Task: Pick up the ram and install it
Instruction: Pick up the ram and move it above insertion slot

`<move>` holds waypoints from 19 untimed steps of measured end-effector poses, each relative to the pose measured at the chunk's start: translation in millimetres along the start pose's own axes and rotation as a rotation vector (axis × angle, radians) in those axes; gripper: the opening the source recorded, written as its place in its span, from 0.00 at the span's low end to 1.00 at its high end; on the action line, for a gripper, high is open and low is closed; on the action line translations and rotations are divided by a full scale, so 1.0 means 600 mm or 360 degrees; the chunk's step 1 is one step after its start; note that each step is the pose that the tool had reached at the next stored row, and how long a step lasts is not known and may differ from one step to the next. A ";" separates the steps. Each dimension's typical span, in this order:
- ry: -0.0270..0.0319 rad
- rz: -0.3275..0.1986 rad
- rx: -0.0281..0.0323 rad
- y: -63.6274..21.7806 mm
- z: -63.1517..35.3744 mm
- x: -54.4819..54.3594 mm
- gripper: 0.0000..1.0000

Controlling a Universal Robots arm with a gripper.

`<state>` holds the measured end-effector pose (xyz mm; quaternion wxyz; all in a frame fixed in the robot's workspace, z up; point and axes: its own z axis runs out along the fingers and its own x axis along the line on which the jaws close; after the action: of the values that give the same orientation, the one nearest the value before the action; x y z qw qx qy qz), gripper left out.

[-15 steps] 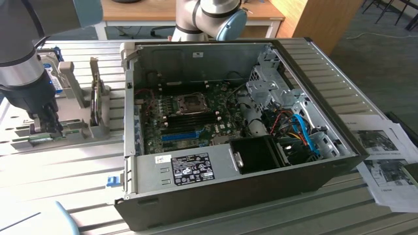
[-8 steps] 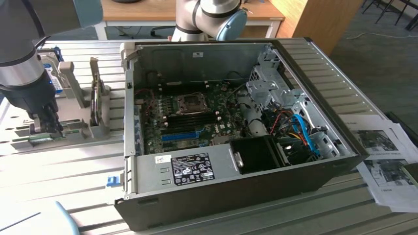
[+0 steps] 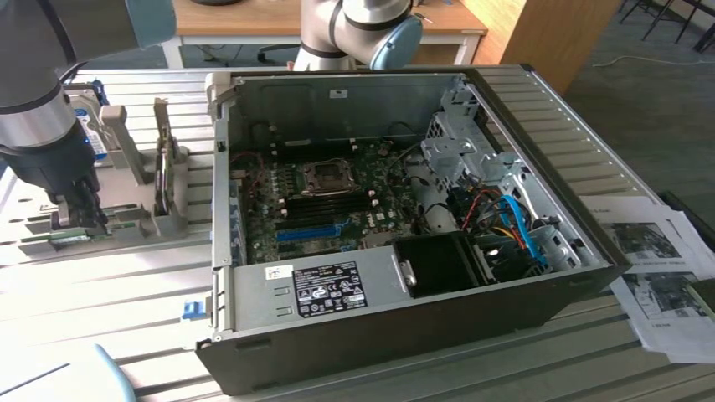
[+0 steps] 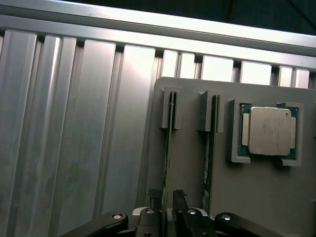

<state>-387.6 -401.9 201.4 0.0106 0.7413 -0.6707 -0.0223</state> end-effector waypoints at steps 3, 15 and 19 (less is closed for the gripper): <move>-0.00002 0.0003 0.00002 0.000 0.000 0.000 0.23; -0.00003 0.0007 0.00002 0.000 0.000 0.000 0.23; -0.00007 0.0014 0.00004 0.000 0.001 0.000 0.23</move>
<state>-387.6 -401.8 201.1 0.0105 0.7384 -0.6739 -0.0223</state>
